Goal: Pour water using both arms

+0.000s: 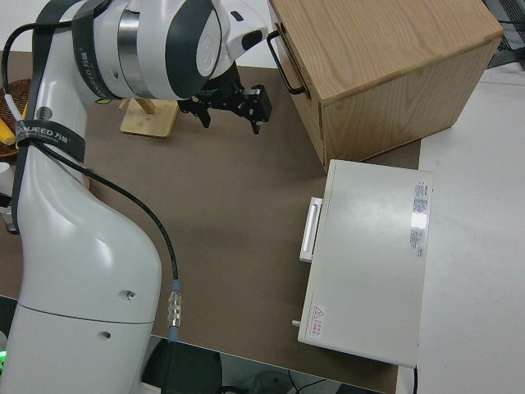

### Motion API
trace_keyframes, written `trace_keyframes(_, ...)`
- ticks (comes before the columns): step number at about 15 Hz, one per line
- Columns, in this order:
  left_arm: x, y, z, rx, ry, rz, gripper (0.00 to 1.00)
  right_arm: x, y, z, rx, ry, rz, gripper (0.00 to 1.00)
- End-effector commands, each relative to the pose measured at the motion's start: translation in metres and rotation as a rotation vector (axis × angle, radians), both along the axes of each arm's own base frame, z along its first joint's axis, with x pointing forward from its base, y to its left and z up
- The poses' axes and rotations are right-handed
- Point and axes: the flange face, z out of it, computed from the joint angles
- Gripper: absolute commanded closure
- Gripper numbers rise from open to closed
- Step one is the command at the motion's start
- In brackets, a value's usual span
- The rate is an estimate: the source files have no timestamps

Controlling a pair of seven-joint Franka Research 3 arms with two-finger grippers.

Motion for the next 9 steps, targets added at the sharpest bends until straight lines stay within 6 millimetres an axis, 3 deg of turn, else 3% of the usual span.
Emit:
trace_keyframes(1,0.023,-0.012,0.003,-0.018,0.007,0.016,0.96,-0.005,0.006,0.004,0.013,-0.011,0.033,0.009)
trace_keyframes(9,0.046,-0.022,-0.014,-0.018,0.090,0.021,0.96,-0.005,0.012,0.006,0.034,-0.016,0.041,0.009)
